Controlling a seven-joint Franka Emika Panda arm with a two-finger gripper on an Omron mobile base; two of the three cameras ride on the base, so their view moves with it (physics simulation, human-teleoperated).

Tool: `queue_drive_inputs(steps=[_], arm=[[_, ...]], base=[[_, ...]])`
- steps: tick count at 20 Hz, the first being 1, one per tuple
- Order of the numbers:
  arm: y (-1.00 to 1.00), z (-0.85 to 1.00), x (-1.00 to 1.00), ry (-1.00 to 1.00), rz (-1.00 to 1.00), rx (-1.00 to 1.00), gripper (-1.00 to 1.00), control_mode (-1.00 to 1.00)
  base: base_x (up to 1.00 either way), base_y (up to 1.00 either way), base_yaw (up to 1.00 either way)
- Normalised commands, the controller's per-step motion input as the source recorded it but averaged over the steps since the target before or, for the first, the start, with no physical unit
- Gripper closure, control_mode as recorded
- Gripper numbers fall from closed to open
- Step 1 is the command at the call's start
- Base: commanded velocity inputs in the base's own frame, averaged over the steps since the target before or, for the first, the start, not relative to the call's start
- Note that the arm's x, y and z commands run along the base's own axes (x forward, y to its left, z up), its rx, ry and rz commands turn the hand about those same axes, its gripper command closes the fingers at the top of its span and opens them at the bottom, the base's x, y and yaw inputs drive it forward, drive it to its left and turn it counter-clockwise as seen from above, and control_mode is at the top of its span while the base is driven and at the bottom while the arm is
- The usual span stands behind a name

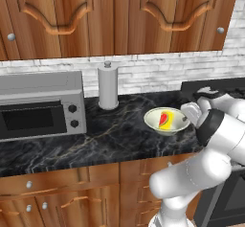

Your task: Place the cup inside the bowl on the dining table and move the bowl to any counter.

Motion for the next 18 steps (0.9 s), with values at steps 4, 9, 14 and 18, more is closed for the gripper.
queue_drive_inputs(steps=[4,9,14,18], arm=[[0.00,-0.41,0.15,0.00,0.00,-0.03,1.00,-1.00],[0.00,-0.32,0.17,0.00,0.00,-0.04,1.00,-1.00],[0.00,0.09,-0.05,0.00,0.00,-0.01,1.00,-1.00],[0.00,0.06,-0.02,0.00,0.00,-0.01,-1.00,-1.00]], base=[[0.00,0.00,0.00],[0.00,0.00,0.00],[0.00,0.00,0.00],[0.00,0.00,0.00]])
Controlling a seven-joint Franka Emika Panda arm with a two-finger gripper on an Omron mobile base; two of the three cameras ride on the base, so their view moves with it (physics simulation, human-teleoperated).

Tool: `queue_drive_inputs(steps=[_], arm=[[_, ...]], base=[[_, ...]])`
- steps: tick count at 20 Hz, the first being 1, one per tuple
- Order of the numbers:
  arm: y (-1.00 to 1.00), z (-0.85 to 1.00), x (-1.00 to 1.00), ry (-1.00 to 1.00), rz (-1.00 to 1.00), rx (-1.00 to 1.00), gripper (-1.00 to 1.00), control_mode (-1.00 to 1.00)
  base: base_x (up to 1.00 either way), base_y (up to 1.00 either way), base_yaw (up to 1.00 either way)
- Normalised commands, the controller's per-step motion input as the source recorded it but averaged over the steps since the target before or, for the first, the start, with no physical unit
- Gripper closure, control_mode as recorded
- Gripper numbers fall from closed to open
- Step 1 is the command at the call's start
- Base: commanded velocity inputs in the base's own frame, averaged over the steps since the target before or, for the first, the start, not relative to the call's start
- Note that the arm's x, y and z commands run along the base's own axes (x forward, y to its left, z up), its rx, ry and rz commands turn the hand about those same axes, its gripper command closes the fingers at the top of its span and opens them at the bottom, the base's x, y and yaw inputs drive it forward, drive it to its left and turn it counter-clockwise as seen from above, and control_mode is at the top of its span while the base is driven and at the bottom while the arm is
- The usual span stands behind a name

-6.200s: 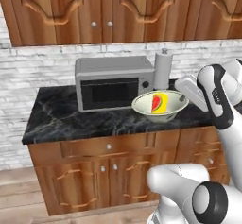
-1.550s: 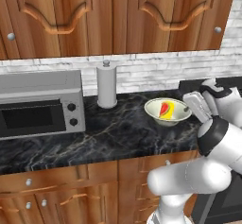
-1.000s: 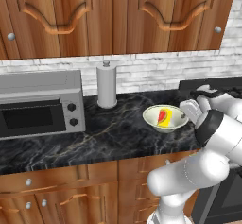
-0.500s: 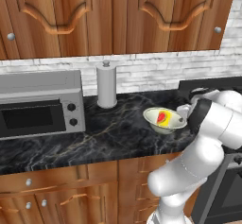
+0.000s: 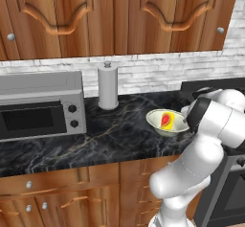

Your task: Place the cup inside the bowl on the dining table and move the bowl to any counter.

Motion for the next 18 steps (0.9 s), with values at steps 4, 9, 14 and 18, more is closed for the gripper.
queue_drive_inputs(steps=[4,9,14,18], arm=[[0.00,0.24,-0.02,0.00,0.00,-0.04,-1.00,-1.00],[0.00,0.52,-0.04,0.00,0.00,-0.11,-1.00,-1.00],[-0.01,0.65,-0.59,0.00,0.00,-0.04,-1.00,-1.00],[0.00,0.46,-0.86,0.00,0.00,-0.08,-1.00,-1.00]], base=[[0.00,0.00,0.00],[0.00,0.00,0.00],[0.00,0.00,0.00],[0.00,0.00,0.00]])
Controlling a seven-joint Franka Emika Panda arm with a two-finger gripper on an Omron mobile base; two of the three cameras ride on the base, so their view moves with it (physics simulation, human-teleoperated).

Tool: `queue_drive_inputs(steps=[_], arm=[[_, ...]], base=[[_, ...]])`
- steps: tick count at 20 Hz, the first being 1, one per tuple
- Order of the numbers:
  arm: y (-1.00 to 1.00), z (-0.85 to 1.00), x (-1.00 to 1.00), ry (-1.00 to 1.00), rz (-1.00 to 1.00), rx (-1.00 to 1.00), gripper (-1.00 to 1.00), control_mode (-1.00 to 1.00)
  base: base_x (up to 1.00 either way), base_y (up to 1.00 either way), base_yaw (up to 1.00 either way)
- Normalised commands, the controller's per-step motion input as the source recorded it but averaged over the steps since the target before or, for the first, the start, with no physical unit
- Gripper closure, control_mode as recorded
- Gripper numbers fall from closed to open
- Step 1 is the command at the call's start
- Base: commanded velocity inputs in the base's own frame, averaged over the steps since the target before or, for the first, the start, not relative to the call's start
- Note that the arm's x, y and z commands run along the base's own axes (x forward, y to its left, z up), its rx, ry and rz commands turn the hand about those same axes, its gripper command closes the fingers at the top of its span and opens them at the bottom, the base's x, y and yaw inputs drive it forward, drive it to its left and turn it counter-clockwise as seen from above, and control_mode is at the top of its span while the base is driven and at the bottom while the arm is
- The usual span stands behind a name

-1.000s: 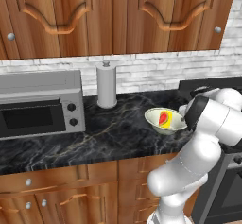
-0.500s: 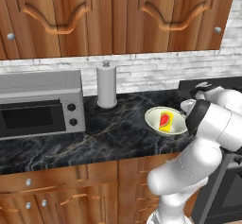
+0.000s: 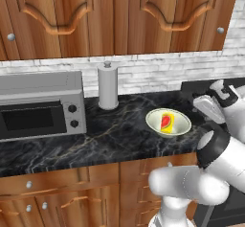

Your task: Place the cup inside the bowl on the dining table and move the bowl to any counter.

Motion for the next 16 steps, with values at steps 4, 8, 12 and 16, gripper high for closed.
queue_drive_inputs(steps=[4,8,12,16], arm=[[0.10,0.47,-0.93,0.00,0.00,-0.10,-1.00,-1.00],[0.18,0.64,-0.84,-0.03,0.00,-0.15,-1.00,-1.00],[0.29,0.63,-0.90,-0.10,0.01,-0.17,-1.00,-1.00],[0.49,0.57,-0.97,-0.14,0.00,-0.20,-1.00,-1.00]], base=[[0.00,0.00,0.00],[0.00,0.00,0.00],[0.00,0.00,0.00],[0.00,0.00,0.00]])
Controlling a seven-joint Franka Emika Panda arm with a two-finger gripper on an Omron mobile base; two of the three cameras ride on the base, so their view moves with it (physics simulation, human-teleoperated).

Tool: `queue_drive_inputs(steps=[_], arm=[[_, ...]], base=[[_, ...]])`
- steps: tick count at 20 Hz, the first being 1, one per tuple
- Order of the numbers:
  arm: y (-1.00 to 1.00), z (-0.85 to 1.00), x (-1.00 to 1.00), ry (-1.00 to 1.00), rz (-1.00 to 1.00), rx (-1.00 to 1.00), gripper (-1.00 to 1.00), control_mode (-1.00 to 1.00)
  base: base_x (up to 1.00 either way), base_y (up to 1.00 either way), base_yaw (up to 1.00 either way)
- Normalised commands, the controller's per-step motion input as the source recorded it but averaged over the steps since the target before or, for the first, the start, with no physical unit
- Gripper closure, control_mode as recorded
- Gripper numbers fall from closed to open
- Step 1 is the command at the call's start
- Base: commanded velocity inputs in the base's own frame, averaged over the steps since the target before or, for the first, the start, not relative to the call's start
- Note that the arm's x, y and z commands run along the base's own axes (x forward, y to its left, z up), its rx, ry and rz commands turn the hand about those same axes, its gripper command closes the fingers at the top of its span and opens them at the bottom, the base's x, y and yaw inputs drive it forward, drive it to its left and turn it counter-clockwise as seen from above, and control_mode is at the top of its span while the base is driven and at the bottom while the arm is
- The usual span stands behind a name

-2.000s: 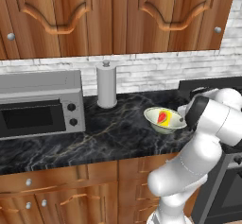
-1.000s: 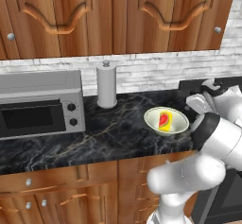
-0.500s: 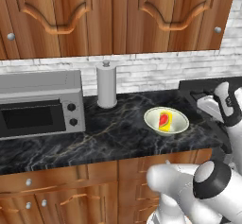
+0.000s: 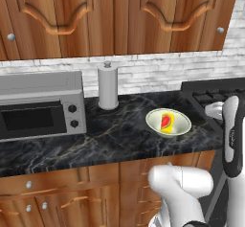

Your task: Place the cup inside the bowl on the dining table and move the bowl to any counter.

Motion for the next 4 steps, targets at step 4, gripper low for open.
queue_drive_inputs(steps=[4], arm=[[0.57,0.70,-1.00,-0.14,0.02,-0.22,-1.00,-1.00]], base=[[0.00,0.00,0.00]])
